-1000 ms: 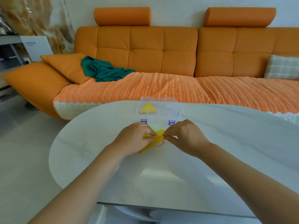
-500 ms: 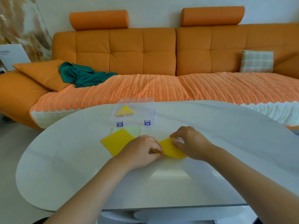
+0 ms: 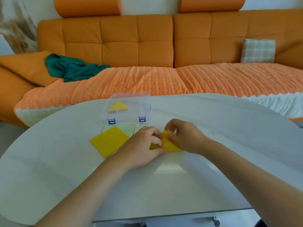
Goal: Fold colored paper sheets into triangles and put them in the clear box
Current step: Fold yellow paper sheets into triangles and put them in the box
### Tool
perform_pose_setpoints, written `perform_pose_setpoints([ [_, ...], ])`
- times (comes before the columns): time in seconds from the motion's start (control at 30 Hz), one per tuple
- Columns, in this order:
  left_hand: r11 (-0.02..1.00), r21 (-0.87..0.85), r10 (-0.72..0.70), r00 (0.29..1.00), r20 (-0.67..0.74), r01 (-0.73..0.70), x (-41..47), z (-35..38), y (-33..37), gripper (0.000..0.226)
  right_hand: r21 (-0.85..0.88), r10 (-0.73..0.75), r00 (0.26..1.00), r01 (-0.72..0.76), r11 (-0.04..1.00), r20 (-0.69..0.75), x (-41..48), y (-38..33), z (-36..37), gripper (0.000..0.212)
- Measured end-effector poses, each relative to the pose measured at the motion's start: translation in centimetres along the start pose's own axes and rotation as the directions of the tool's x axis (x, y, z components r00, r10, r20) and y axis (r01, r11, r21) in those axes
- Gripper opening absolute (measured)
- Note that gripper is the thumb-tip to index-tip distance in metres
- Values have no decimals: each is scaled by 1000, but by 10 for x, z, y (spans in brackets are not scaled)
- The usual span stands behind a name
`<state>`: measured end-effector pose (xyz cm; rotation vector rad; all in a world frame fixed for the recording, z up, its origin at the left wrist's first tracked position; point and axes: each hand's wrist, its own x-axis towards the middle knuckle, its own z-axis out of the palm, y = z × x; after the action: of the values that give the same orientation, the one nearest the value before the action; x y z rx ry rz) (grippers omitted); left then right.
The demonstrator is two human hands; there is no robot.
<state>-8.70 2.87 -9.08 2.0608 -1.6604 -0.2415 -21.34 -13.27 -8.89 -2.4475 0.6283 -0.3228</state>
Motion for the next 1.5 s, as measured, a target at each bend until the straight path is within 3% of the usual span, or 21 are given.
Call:
perform_pose_setpoints([
  [0.17,982,-144,-149,976,-159,126,1,-2,-1,12,348,97,995,-89,933,-7,-1,-10,2,40],
  [0.33,898,-397,-270,950,-158,189,2,-2,-7,7,561,167,983,-181,808,76,-5,-23,-1,11],
  [0.47,842,-498,-355,908,-224,206,3,-3,-7,5,554,191,980,-192,810,61,-6,-27,-2,19],
  [0.53,826,-528,-367,899,-241,196,3,-2,-6,15,501,188,981,-189,845,53,-8,-27,-1,6],
  [0.7,850,-487,-354,902,-247,200,2,-1,0,43,491,196,981,-164,856,-14,-10,-29,3,8],
  [0.8,886,-421,-330,903,-276,195,1,-1,5,37,483,180,981,-121,867,-77,-9,-28,3,11],
  [1.23,849,-491,-392,855,-339,195,5,12,7,30,409,127,977,-46,912,-173,-11,-27,11,12],
  [1.5,865,-469,-378,847,-374,179,5,14,10,30,366,121,988,-78,927,-95,-14,-32,10,15],
])
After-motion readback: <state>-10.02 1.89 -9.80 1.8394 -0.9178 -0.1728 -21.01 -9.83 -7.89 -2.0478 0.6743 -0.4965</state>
